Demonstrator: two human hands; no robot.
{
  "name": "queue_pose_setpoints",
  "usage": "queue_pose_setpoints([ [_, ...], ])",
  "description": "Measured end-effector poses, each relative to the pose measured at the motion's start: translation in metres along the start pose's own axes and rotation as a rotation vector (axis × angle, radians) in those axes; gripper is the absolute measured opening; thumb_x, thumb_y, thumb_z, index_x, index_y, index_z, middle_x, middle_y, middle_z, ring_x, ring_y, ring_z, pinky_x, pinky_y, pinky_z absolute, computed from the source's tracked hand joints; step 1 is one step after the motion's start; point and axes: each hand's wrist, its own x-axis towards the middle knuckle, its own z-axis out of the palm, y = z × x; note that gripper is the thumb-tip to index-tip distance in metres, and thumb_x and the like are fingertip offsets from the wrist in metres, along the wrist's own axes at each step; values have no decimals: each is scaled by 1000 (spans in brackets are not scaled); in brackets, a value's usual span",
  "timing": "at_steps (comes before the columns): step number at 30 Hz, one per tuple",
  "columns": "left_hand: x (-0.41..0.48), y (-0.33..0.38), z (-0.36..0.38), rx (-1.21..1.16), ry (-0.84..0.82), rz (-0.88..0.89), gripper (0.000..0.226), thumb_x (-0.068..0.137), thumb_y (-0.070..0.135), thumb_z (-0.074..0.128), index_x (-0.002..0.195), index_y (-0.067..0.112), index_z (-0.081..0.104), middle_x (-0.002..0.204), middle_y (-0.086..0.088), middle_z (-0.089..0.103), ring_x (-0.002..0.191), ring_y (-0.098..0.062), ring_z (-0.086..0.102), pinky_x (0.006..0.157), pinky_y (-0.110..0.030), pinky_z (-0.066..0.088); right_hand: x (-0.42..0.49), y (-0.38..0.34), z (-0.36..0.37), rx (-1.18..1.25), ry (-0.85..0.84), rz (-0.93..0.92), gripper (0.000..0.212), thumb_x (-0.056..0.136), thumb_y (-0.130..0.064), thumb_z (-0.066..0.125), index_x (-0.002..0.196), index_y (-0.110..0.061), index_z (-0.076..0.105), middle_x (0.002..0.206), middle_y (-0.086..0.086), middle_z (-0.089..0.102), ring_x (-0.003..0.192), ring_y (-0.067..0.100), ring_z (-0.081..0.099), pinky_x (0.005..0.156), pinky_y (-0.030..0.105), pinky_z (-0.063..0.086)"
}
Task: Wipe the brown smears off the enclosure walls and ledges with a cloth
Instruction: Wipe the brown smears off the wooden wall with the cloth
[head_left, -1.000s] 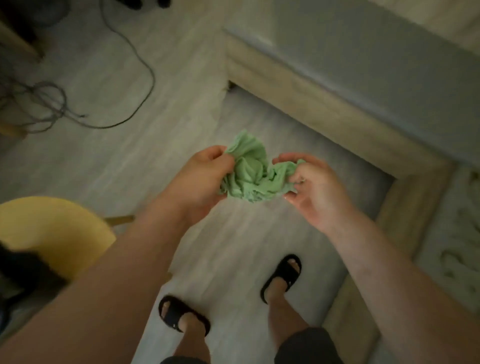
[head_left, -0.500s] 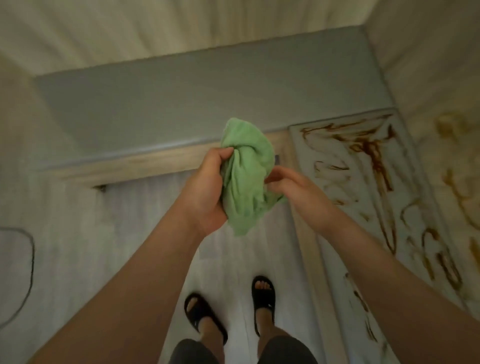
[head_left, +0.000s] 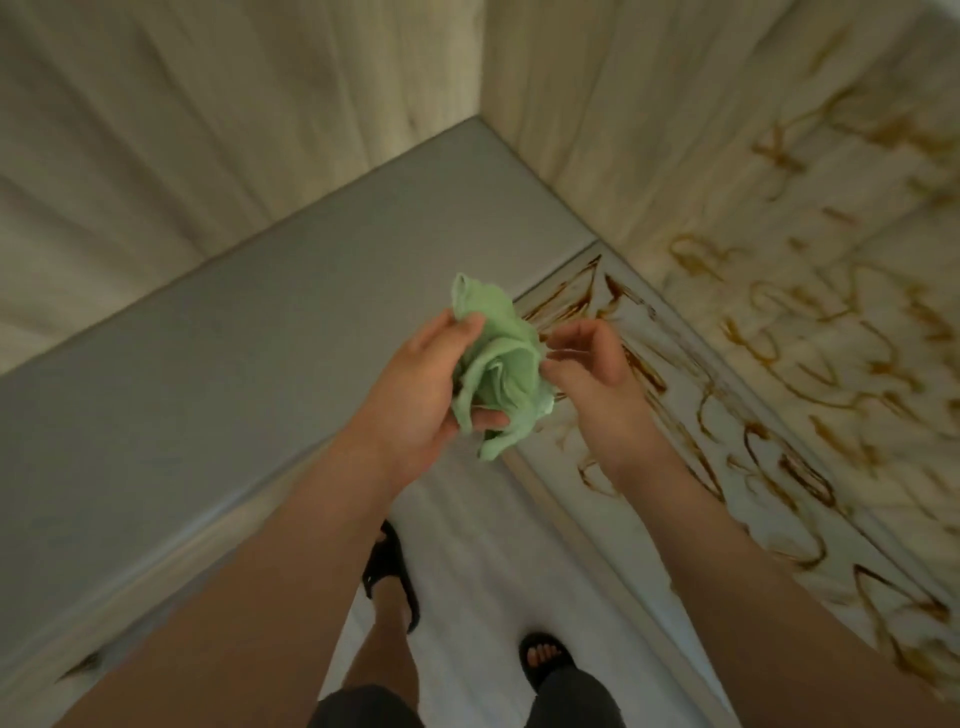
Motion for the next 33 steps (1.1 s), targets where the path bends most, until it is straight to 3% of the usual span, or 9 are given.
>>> queue_pose_setpoints([
  [4, 41, 43, -24, 1, -164, -35, 44, 103, 39, 54, 130, 6, 64, 112, -19, 69, 97, -30, 68, 80, -43, 53, 41, -24, 22, 173, -68, 62, 49, 76, -28, 57, 123, -22, 69, 133, 1, 65, 131, 22, 56, 114, 50, 41],
  [9, 86, 81, -42, -211, -314, -116, 42, 95, 44, 54, 97, 8, 74, 92, -11, 71, 85, -24, 71, 77, -33, 57, 66, -47, 24, 256, 95, 68, 19, 96, -34, 58, 97, -22, 73, 111, 8, 70, 112, 31, 65, 106, 57, 49],
  [12, 110, 64, -38, -212, -304, -329, 63, 84, 55, 62, 119, 4, 70, 111, -17, 73, 101, -31, 71, 92, -42, 56, 76, -51, 18, 267, 208, 37, 18, 100, -41, 53, 104, -33, 69, 115, 7, 71, 113, 34, 67, 96, 66, 54],
  [16, 129, 23, -12, 129, -355, -339, 30, 74, 28, 69, 99, 12, 70, 86, -5, 74, 86, -22, 69, 88, -38, 47, 82, -26, -7, 197, 359, 89, 18, 101, -47, 49, 106, -46, 66, 113, -3, 73, 109, 24, 71, 96, 59, 57],
  [19, 138, 5, 8, 126, -317, -269, 5, 88, 13, 63, 92, 14, 65, 82, -3, 72, 80, -21, 69, 78, -36, 53, 76, -3, -36, 181, 433, 201, 20, 97, -53, 49, 106, -47, 66, 112, -7, 73, 107, 21, 71, 93, 55, 59],
  [24, 142, -11, 55, 247, -379, -181, 16, 84, 10, 61, 88, 26, 64, 88, -5, 69, 83, -25, 65, 72, -39, 50, 55, 42, -73, 160, 466, 388, 30, 93, -39, 65, 121, -30, 59, 116, -2, 70, 104, 21, 72, 92, 49, 60],
  [27, 138, -12, 79, 307, -377, -162, 25, 78, 11, 58, 96, 26, 65, 98, -9, 71, 93, -29, 68, 76, -43, 55, 42, 53, -87, 373, 507, 511, 34, 92, -32, 74, 118, -22, 55, 122, 8, 67, 104, 28, 71, 89, 50, 62],
  [30, 133, -10, 103, 307, -330, -160, 40, 78, 11, 58, 115, 26, 59, 114, -13, 70, 103, -32, 70, 83, -49, 57, 27, 54, -99, 649, 463, 441, 32, 95, -16, 71, 122, -25, 54, 121, 11, 65, 107, 29, 68, 91, 48, 60],
  [33, 130, -9, 117, 501, -355, -36, 59, 92, 4, 57, 131, 46, 43, 111, -9, 74, 97, -34, 73, 81, -53, 61, 20, 59, -115, 544, 486, 293, 30, 97, -11, 62, 116, -34, 63, 112, 5, 63, 107, 28, 62, 88, 44, 56],
])
